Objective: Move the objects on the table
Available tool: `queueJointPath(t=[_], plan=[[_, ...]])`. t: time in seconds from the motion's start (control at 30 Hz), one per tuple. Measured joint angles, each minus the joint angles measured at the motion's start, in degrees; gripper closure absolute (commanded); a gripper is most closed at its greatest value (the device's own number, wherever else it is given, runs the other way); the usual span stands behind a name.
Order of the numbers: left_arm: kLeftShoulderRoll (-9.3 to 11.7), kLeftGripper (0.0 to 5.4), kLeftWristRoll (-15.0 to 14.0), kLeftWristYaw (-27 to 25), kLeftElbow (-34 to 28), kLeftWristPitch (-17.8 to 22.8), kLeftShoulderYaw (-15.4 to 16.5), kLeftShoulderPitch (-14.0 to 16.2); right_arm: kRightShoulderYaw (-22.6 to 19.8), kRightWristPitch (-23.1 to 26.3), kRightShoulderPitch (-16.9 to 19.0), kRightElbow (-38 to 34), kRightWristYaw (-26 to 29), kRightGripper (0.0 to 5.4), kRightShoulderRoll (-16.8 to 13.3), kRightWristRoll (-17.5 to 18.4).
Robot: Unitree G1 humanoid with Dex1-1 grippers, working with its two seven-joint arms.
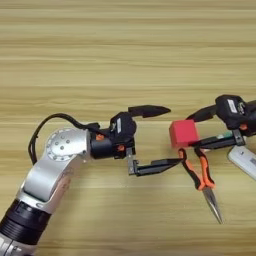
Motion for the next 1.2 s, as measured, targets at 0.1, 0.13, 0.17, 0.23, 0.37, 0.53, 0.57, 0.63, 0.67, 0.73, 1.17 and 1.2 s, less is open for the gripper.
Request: queueJointPath(t=[0.1,0.13,0.17,0.23,0.37,0.53,0.57,0.63,0.67,0.73,1.17,1.2], plan=[[-0.2,0.0,0.1,-0.1,0.1,-0.1,-0.2,0.0,0.2,0.2,-0.2,-0.6,-0.1,3.1,0.7,0.1],[-0.2,0.0,0.1,-0.1,0.1,-0.1,-0.3,0.0,0.2,0.2,-0.3,-0.7,-0.1,3.1,0.9,0.1],[-0.2,0.0,0.2,-0.1,0.1,-0.1,-0.4,0.0,0.2,0.3,-0.3,-0.9,-0.1,3.1,1.0,0.1],[-0.3,0.22,0.6,-0.1,0.4,-0.2,-0.5,0.0,0.2,0.3,-0.3,-1.3,-0.1,3.1,1.1,0.2],[-0.3,0.59,0.7,-0.1,0.6,-0.5,-0.7,0.0,0.2,0.6,-0.3,-1.8,-0.1,3.1,1.5,0.4],[-0.5,1.09,0.8,-0.1,0.8,-0.6,-0.9,0.0,0.2,1.5,-0.3,-3.0,-0.2,3.1,1.8,0.7],[-0.5,1.14,0.8,-0.1,0.8,-0.6,-0.9,0.0,0.2,1.5,-0.3,-3.0,-0.2,3.1,1.8,0.9],[-0.5,1.37,0.8,-0.1,1.0,-0.7,-0.9,-0.1,0.2,1.5,-0.3,-3.2,-0.2,3.1,1.9,0.9],[-0.5,1.44,0.9,-0.1,1.0,-0.7,-0.9,-0.1,0.2,1.5,-0.3,-3.2,-0.2,3.1,1.9,0.9],[-0.5,1.63,0.9,-0.1,1.1,-0.8,-0.9,-0.1,0.2,1.5,-0.3,-3.2,-0.2,3.1,1.9,0.9],[-0.4,2.87,1.1,-0.1,1.5,-1.7,-0.7,-0.2,0.2,1.4,-0.3,-2.8,-0.1,3.1,1.8,0.8],[-0.4,2.98,1.1,-0.1,1.5,-1.7,-0.8,-0.2,0.2,1.4,-0.3,-2.7,-0.1,3.1,1.8,0.7]])
